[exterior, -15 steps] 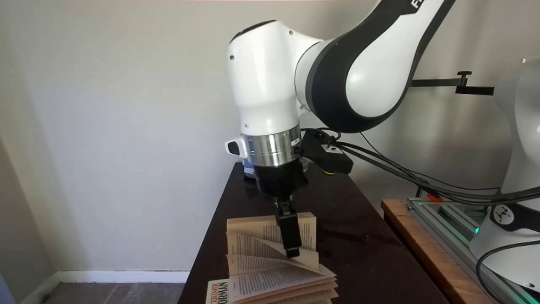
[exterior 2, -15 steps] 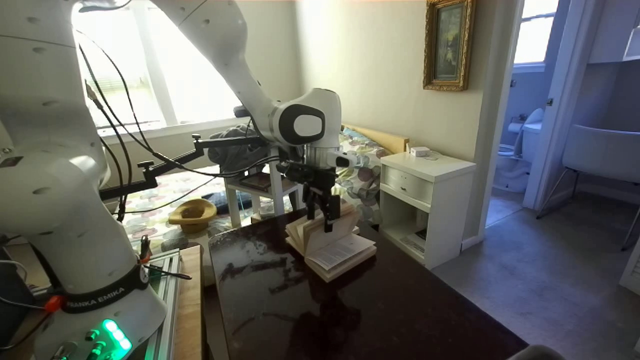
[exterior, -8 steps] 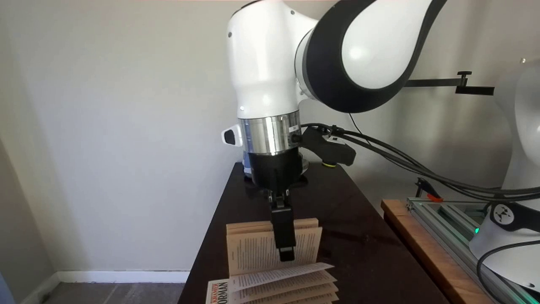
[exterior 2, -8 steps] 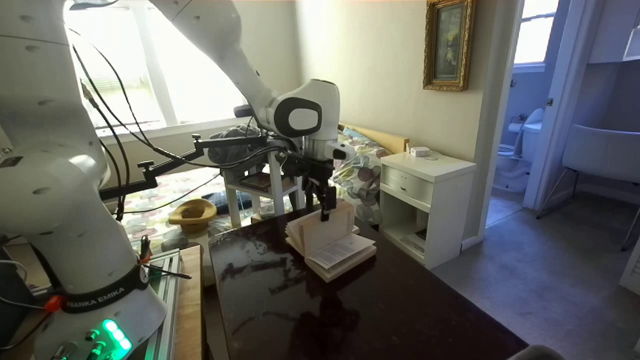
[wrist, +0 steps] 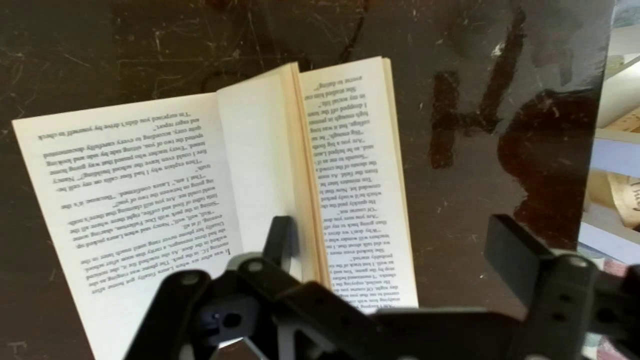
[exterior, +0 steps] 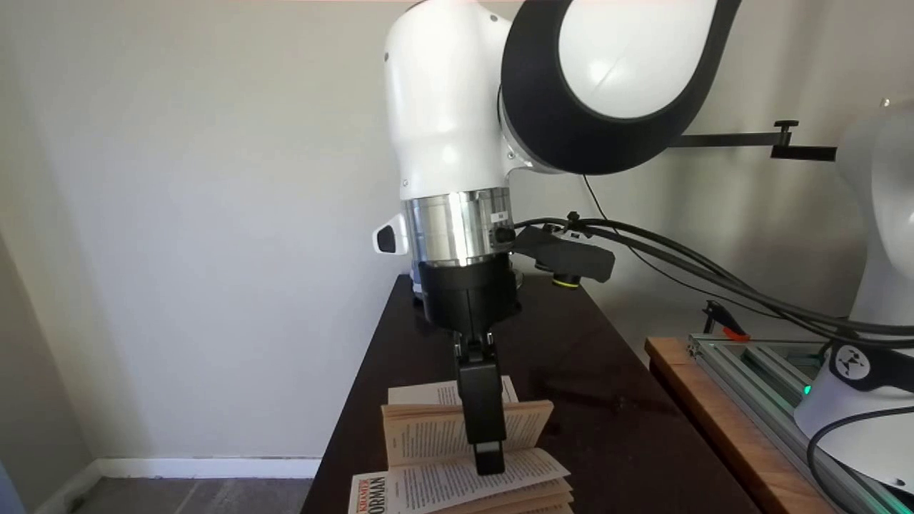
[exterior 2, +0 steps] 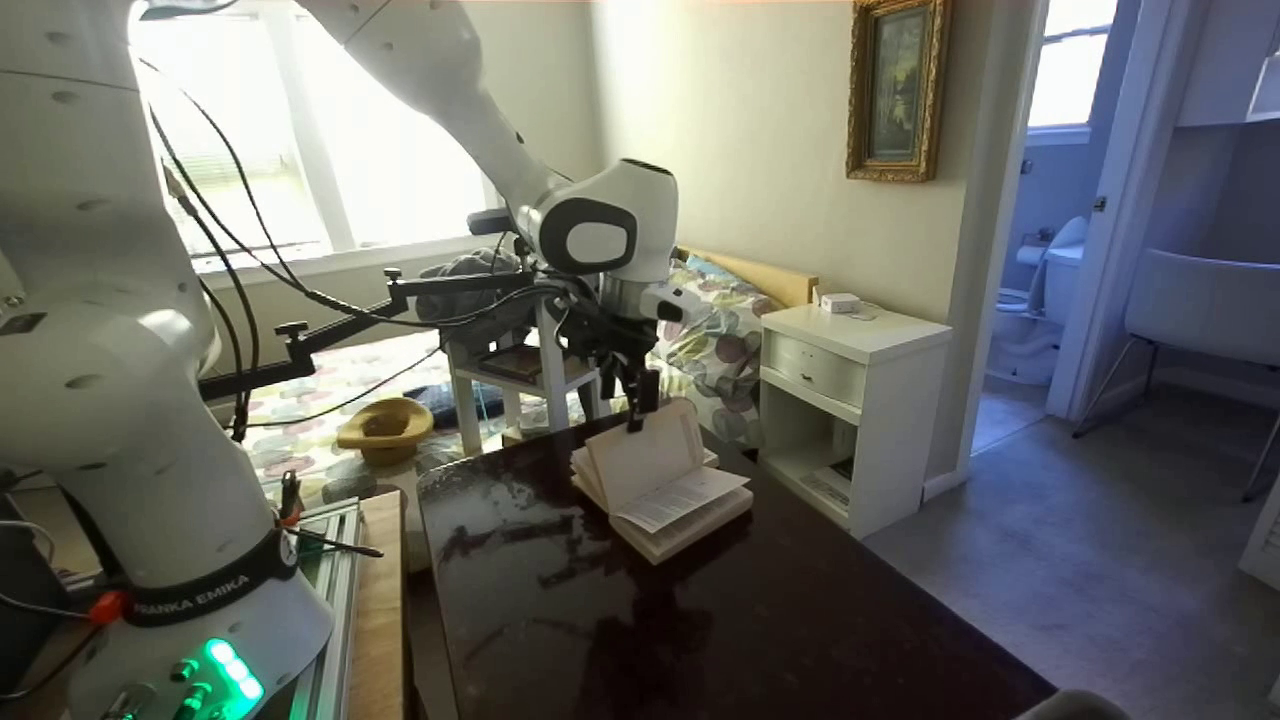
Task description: Close the purple book.
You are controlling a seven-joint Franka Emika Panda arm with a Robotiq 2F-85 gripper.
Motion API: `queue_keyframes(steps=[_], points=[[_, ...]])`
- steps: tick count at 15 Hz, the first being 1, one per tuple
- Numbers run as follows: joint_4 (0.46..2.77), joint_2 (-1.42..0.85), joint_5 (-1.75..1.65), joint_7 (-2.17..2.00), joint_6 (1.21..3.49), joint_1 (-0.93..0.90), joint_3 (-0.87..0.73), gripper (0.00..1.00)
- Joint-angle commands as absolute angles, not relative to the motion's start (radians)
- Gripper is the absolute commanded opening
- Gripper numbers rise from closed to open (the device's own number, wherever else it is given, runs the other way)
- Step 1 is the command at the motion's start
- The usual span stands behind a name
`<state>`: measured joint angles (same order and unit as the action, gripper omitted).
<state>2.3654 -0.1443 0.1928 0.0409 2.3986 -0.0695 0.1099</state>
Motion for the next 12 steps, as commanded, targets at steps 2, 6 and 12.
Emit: queue_keyframes(steps=[2,6,12], points=[[2.337,-0.19,0.265,0.102,2.398,-0.071,0.131,1.0],[2.325,-0.239,0.226,0.091,2.4,-0.08,0.137,1.0],[2.301,-0.315,0.208,0.092,2.389,-0.088,0.145,1.0]])
